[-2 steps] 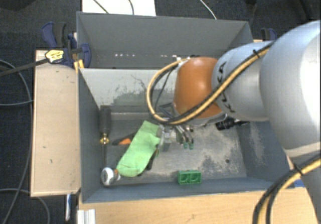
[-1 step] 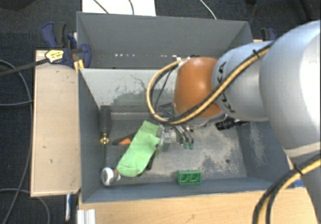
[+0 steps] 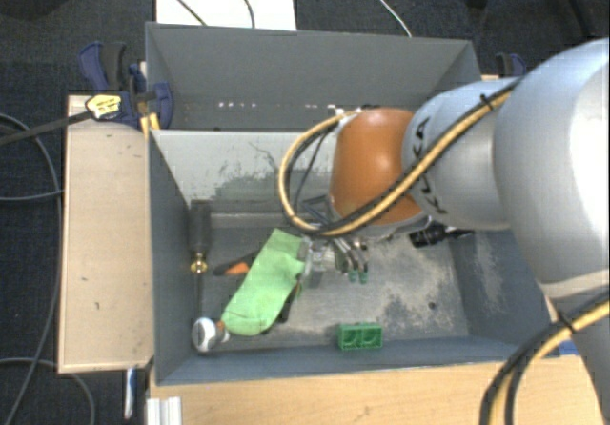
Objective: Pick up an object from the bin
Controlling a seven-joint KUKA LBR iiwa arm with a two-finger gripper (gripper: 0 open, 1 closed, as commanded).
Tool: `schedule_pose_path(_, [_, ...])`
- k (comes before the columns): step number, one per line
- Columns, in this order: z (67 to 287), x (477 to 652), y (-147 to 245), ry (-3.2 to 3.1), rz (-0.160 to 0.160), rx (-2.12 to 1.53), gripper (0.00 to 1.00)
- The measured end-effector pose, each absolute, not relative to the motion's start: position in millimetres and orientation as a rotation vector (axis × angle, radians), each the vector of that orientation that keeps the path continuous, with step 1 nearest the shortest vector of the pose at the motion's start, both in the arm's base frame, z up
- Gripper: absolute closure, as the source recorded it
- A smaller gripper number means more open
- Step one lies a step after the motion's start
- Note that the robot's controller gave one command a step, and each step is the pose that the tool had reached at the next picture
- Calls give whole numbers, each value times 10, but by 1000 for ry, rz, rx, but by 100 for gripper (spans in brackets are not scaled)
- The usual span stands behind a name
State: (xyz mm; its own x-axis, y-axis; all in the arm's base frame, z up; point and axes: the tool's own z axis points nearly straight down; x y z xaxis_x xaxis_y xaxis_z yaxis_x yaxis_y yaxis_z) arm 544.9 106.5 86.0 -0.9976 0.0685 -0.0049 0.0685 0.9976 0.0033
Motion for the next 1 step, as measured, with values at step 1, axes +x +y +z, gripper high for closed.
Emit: schedule_pose_path(1, [860,5449,1065,3135,5,108,100])
